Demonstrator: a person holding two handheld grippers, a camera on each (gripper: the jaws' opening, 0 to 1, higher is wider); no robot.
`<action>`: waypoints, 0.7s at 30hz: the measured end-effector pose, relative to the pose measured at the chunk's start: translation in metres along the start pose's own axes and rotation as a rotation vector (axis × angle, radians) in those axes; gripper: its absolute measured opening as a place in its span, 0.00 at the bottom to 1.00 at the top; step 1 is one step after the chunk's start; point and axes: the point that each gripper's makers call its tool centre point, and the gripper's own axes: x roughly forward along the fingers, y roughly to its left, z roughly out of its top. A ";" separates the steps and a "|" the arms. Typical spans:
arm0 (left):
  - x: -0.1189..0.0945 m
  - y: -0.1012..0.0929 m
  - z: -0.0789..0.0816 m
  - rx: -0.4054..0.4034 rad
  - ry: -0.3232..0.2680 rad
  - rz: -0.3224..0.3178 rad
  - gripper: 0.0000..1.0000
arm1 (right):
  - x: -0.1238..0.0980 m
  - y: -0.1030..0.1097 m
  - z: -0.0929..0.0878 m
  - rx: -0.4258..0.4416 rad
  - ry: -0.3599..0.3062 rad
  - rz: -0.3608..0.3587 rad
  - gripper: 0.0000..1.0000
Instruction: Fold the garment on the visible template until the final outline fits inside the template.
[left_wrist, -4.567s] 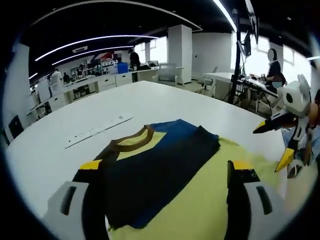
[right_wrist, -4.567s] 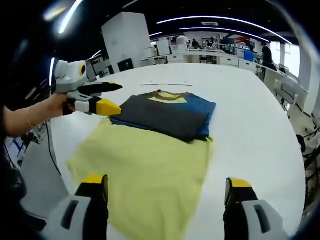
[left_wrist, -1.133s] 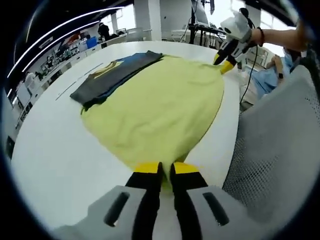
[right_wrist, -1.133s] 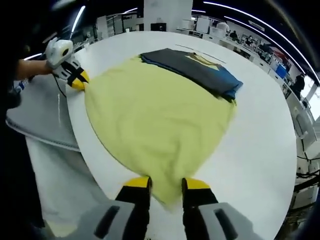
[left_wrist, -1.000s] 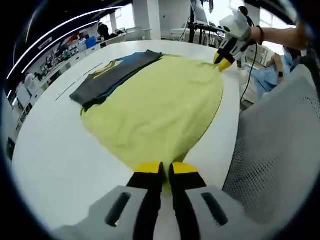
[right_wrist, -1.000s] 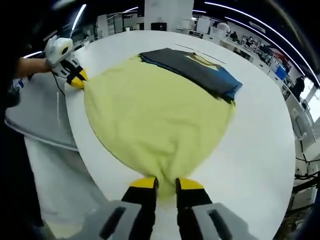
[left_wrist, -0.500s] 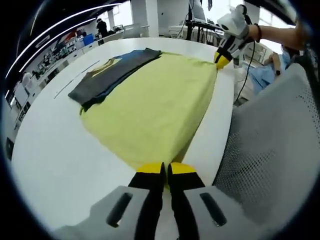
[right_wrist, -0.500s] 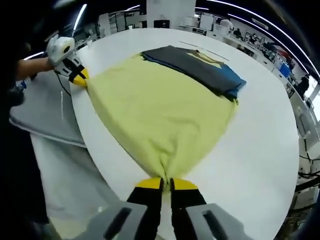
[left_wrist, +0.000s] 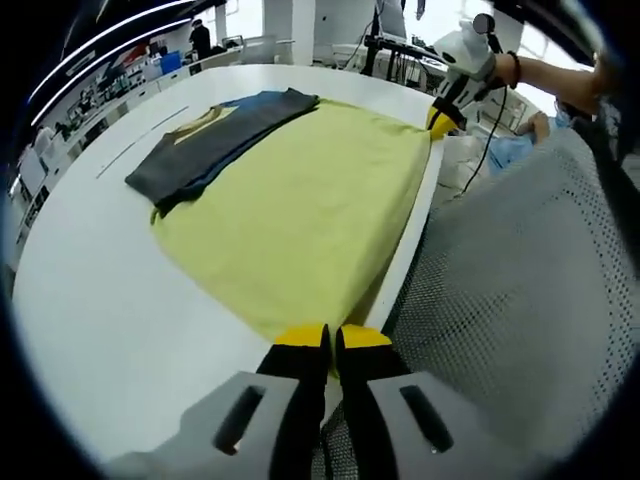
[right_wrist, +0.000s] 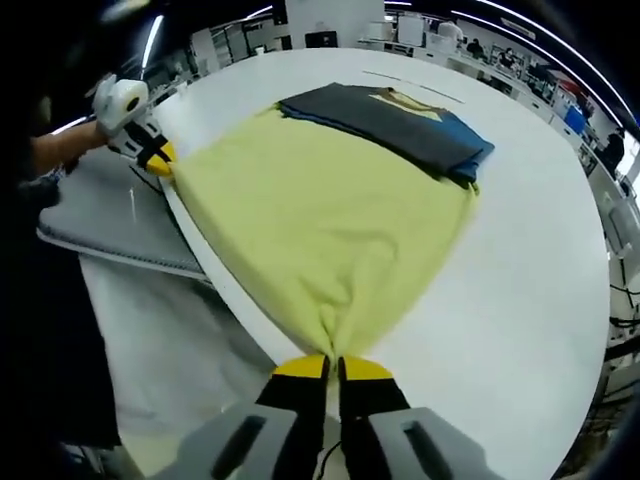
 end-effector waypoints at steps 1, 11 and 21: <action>-0.001 -0.002 -0.001 0.001 0.005 -0.003 0.00 | -0.001 0.001 -0.001 0.002 0.000 0.004 0.00; -0.012 -0.012 -0.007 -0.048 0.008 -0.049 0.00 | -0.008 0.019 -0.009 -0.012 0.051 0.062 0.00; -0.028 0.002 0.019 -0.034 -0.068 -0.039 0.00 | -0.025 0.000 0.021 -0.020 0.003 -0.006 0.00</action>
